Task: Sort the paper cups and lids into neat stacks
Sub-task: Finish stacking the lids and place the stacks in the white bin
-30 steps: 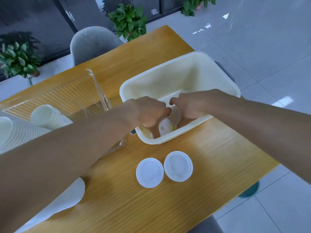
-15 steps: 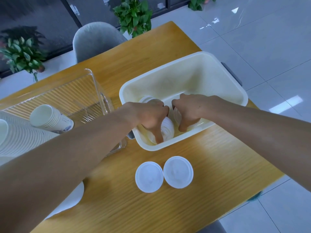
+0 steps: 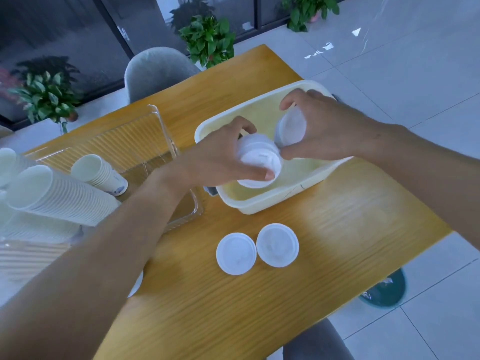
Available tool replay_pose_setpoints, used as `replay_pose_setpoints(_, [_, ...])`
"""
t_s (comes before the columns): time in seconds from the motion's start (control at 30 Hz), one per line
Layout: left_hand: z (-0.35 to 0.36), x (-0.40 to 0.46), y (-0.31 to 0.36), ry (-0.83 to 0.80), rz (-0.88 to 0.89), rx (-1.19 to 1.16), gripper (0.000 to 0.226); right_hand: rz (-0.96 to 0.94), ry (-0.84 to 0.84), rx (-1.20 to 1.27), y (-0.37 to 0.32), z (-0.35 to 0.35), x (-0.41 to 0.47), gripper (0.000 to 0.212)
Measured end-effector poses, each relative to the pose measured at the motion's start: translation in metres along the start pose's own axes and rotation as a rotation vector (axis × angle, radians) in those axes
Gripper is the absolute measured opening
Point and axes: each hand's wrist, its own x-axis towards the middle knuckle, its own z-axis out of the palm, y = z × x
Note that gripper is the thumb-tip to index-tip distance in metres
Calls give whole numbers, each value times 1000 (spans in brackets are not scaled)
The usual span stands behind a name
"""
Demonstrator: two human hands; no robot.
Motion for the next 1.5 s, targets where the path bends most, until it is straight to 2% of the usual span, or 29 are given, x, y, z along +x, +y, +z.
replay_pose_setpoints(0.13, [8, -58, 3, 315, -13, -362, 79, -38, 95, 103, -24, -5, -31, 83])
replay_pose_setpoints(0.23, [23, -100, -7, 451, -27, -507, 77, -101, 97, 149, -47, 4, -53, 78])
replay_pose_setpoints(0.33, [39, -135, -31, 487, -99, -593, 70, -167, 61, 134, -70, 20, -74, 72])
replay_pose_setpoints(0.47, [63, -167, -72, 475, -255, -632, 72, -266, 20, 71, -97, 55, -93, 69])
replay_pose_setpoints(0.67, [101, -185, -124, 491, -455, -667, 65, -345, -43, -55, -117, 122, -99, 72])
replay_pose_setpoints(0.73, [111, -187, -134, 507, -492, -668, 55, -328, -82, -115, -118, 141, -95, 77])
replay_pose_setpoints(0.83, [117, -188, -135, 519, -479, -551, 42, -323, -110, -155, -117, 163, -84, 89])
replay_pose_setpoints(1.03, [125, -190, -136, 574, -430, -397, 52, -397, -38, -150, -115, 177, -75, 98])
replay_pose_setpoints(1.1, [122, -190, -133, 653, -371, -350, 46, -446, -28, -91, -115, 172, -76, 88])
replay_pose_setpoints(1.3, [93, -173, -111, 789, -156, -341, 35, -514, 71, 116, -113, 132, -78, 35])
replay_pose_setpoints(1.4, [68, -148, -88, 774, -28, -320, 29, -505, 187, 155, -102, 103, -66, 25])
replay_pose_setpoints(1.5, [43, -113, -64, 669, 59, -236, 27, -394, 248, 168, -80, 70, -41, 29])
